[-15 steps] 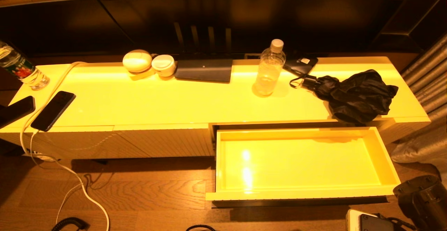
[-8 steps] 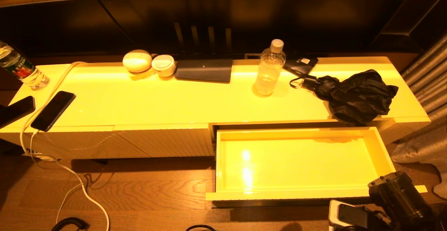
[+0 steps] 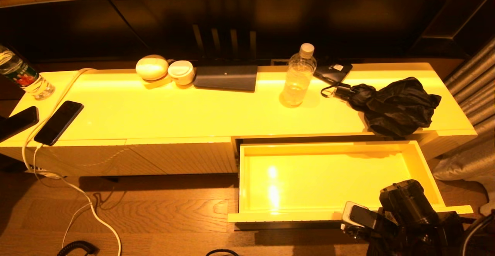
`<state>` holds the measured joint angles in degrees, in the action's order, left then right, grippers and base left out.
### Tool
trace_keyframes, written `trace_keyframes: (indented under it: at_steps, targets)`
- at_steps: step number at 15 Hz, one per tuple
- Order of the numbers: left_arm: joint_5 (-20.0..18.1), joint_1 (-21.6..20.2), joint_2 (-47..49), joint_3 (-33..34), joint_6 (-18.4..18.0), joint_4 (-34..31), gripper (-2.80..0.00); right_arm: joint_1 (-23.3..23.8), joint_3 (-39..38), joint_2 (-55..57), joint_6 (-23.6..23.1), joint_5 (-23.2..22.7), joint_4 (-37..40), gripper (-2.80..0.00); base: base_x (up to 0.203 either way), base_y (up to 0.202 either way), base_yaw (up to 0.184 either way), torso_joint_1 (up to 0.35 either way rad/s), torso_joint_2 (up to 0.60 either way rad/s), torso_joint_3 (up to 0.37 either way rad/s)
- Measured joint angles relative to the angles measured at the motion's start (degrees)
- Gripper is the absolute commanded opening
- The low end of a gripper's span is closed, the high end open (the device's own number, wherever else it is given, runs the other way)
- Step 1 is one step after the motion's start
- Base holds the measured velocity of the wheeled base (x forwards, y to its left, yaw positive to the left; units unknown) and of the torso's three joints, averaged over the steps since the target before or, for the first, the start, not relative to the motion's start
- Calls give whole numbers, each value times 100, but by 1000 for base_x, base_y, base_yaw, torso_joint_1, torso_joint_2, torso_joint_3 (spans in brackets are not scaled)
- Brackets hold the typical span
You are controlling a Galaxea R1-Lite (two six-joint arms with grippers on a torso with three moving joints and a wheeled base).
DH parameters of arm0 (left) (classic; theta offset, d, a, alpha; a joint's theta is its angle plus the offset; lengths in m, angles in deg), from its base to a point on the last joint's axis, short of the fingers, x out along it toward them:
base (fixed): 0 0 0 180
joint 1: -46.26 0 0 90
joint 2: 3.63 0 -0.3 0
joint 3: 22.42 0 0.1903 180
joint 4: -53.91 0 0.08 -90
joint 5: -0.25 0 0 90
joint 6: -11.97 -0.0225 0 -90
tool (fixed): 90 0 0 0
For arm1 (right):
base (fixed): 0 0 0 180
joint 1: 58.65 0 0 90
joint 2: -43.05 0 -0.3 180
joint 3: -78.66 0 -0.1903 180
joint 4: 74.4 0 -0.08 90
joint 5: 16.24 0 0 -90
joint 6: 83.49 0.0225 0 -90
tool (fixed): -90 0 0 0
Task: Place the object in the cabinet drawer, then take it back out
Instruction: Close the drawer
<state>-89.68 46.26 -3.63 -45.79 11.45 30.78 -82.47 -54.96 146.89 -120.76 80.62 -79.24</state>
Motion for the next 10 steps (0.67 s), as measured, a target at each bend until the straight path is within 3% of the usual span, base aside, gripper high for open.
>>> trace_keyframes:
  at_steps: [5,10]
  targets:
    - [-2,0,0,0,-1,0,-280,-16,261,406,-49,405,-836,-280,0,0,0,0,0,0]
    - [1,0,0,0,-1,0,-280,-16,579,508,-352,673,-1176,-280,0,0,0,0,0,0]
